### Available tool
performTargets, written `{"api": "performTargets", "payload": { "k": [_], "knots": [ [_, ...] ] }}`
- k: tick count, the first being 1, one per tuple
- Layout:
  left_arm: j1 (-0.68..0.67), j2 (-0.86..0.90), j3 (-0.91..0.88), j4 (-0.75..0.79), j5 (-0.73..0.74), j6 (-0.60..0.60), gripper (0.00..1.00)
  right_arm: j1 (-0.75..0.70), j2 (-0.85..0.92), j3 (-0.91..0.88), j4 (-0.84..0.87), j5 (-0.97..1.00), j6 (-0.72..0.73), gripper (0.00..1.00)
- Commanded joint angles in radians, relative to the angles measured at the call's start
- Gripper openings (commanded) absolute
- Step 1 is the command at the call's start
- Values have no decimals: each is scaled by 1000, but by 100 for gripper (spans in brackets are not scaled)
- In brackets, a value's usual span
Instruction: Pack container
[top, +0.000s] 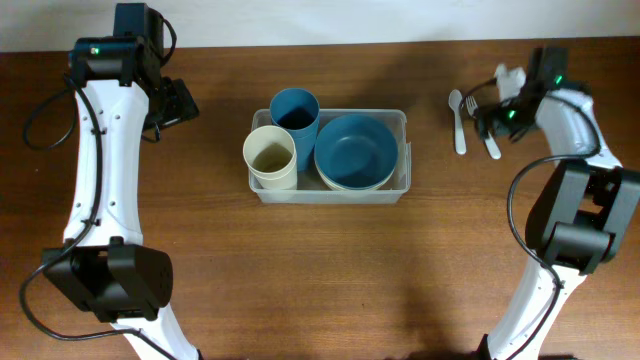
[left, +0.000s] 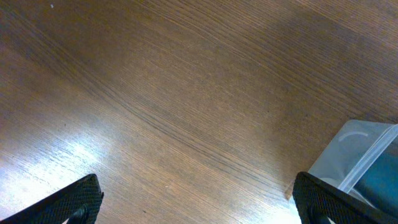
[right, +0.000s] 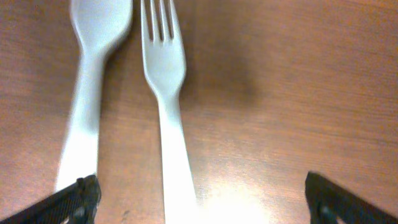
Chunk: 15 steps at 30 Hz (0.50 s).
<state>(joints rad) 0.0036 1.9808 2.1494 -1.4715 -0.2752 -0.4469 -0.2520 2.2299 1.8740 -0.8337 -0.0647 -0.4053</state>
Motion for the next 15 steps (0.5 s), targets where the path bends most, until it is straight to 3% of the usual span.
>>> {"api": "performTargets", "payload": {
  "k": [1,6,15],
  "knots": [
    [8,8,-4,2,-17,-11,100,1,-13,208,-116,29,21,99],
    [8,8,-4,2,-17,-11,100,1,-12,396,-272,54,21,99],
    [8,8,-4,2,-17,-11,100,3,84,403,-398,158,78,99]
  ]
}}
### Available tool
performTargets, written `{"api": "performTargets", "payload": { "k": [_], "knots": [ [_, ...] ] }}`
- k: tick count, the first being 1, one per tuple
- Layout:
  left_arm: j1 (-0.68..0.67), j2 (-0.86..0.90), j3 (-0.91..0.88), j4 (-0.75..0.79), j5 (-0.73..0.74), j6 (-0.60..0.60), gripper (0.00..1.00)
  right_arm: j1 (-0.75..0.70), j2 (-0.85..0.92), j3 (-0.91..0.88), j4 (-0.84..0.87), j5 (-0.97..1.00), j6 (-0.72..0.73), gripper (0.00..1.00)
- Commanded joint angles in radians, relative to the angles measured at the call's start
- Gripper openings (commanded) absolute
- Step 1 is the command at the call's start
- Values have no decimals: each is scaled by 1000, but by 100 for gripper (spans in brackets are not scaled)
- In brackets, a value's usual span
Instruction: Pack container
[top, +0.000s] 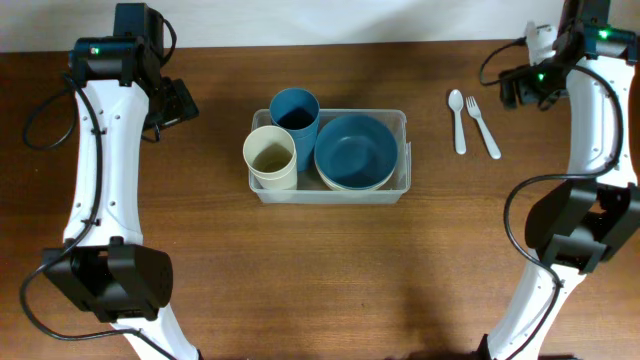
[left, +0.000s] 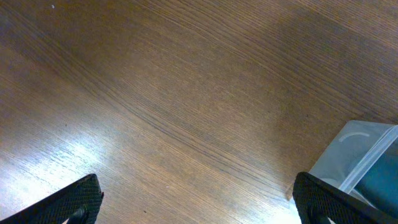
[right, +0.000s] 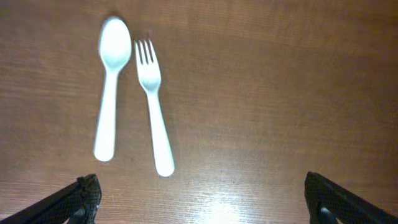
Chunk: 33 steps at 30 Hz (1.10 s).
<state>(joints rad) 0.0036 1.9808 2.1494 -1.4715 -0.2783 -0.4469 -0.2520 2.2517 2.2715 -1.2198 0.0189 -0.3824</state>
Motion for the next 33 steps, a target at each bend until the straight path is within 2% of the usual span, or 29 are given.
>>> {"api": "performTargets", "payload": {
  "k": [1,12,18,22,33],
  "knots": [
    [8,8,-4,2,-14,-11,100,3,83,5,-19,85,78,99],
    [8,8,-4,2,-14,-11,100,3,186,7,-48,73,83,99],
    [8,8,-4,2,-14,-11,100,10,190,6,-49,-51,-69,99],
    [8,8,-4,2,-14,-11,100,25,194,6,-48,-56,-162,99],
    [8,8,-4,2,-14,-11,100,30,225,6,-39,-29,-179,99]
  ]
}}
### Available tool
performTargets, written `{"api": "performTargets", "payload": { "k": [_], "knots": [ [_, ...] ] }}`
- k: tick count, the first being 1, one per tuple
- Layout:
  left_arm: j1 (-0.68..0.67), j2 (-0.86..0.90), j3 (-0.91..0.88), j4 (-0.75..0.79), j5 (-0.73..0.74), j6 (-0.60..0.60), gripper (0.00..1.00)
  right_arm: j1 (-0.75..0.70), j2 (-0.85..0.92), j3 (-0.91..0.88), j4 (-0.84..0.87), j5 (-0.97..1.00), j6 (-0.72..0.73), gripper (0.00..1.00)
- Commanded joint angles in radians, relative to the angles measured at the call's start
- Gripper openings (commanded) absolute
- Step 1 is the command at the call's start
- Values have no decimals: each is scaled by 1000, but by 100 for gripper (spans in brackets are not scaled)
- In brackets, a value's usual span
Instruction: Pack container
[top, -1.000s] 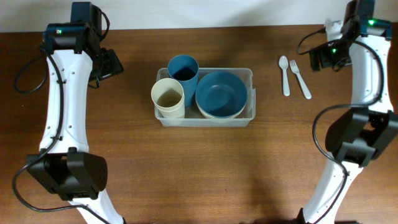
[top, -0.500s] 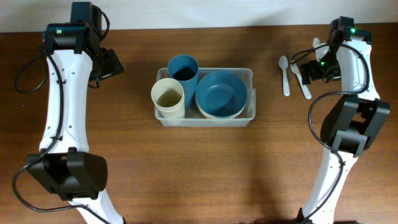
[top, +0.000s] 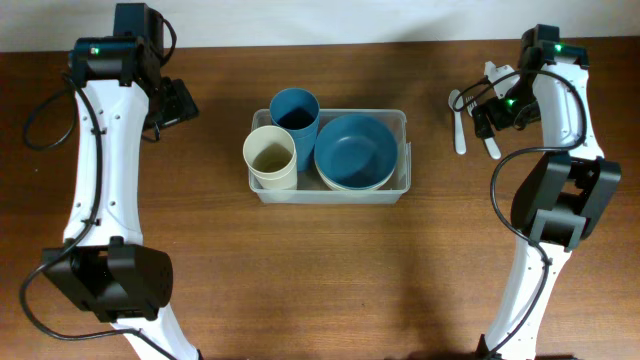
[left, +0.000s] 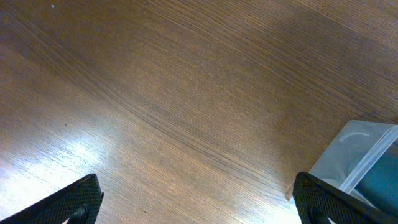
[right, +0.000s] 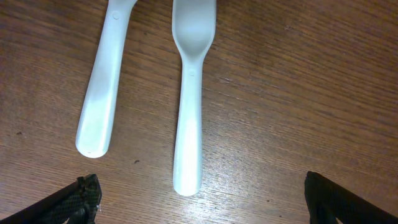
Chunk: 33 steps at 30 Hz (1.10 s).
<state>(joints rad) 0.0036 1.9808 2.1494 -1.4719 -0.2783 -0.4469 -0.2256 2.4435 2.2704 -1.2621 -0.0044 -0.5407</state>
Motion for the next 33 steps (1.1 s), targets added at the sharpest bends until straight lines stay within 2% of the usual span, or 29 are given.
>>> {"api": "performTargets", "payload": {
  "k": [1,33],
  "knots": [
    [8,8,-4,2,-14,-11,100,4,40,7,5,-8,-21,99],
    [8,8,-4,3,-14,-11,100,3,137,5,107,-18,-58,99]
  ]
}}
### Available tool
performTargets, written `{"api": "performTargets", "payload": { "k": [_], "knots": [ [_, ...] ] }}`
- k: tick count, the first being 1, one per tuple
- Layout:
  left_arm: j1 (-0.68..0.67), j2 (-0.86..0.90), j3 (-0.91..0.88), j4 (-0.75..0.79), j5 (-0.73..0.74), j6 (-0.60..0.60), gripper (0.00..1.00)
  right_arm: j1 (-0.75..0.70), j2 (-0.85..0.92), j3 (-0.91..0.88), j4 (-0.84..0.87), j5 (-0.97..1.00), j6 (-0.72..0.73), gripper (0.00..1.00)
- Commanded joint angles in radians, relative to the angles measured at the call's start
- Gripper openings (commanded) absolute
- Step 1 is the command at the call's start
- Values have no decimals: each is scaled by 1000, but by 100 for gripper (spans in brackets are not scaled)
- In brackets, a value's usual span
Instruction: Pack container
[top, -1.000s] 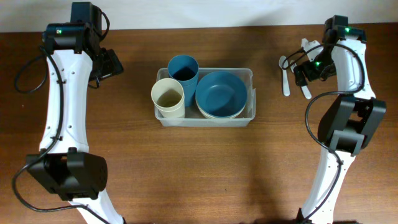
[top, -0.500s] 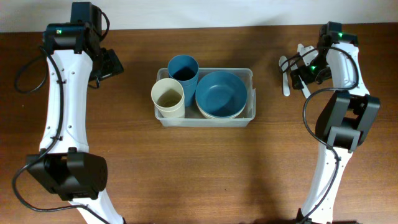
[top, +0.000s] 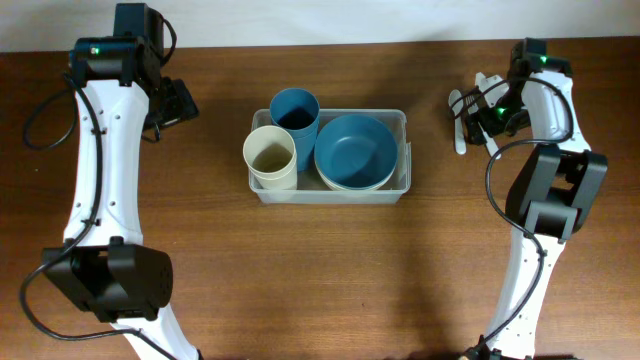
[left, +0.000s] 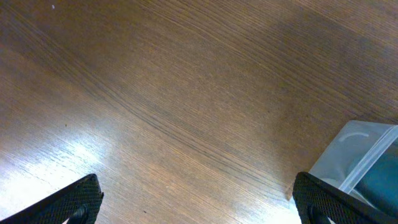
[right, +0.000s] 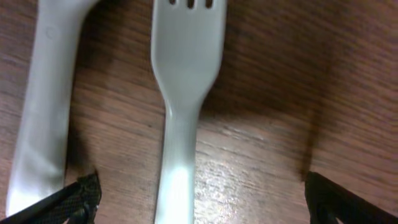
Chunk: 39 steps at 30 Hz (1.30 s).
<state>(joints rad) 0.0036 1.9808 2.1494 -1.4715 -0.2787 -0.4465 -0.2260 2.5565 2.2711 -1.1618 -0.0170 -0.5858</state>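
A clear container (top: 404, 150) at mid-table holds a blue cup (top: 295, 108), a cream cup (top: 270, 155) and a blue bowl (top: 355, 148) nested in a cream one. To its right a white spoon (top: 459, 138) lies on the wood. Beside the spoon (right: 43, 106) lies a white fork (right: 183, 93), which the overhead view mostly hides. My right gripper (right: 202, 199) hangs open close over the fork, whose handle runs between the fingers. My left gripper (left: 199, 199) stands open over bare wood, left of the container's corner (left: 360, 155).
The wooden table (top: 330, 270) stretches in front of the container. Its far edge runs just behind both arms. My left gripper (top: 175, 105) hovers well left of the cups.
My right gripper has come down closer to the fork and shifted toward its tines. The fork's neck now fills the wrist view. It is still open. The left arm is unmoved.
My right gripper was open low over the spoon and fork. Then it stood high and farther back with both utensils small in view. It was then back low above their handles, and now sits closer over the fork. Nothing on the table has moved.
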Motion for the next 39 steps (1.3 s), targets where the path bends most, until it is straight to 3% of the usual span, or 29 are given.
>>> {"api": "performTargets", "payload": {
  "k": [1,12,19,39],
  "knots": [
    [8,8,-4,2,-14,-12,100,3,24,5,7,-6,-14,99],
    [6,8,-4,2,-14,-12,100,1,24,5,44,-10,-14,99],
    [6,8,-4,2,-14,-12,100,-26,26,5,44,-118,-28,99],
    [6,8,-4,2,-14,-12,100,-42,38,5,35,-114,-28,96]
  ]
}}
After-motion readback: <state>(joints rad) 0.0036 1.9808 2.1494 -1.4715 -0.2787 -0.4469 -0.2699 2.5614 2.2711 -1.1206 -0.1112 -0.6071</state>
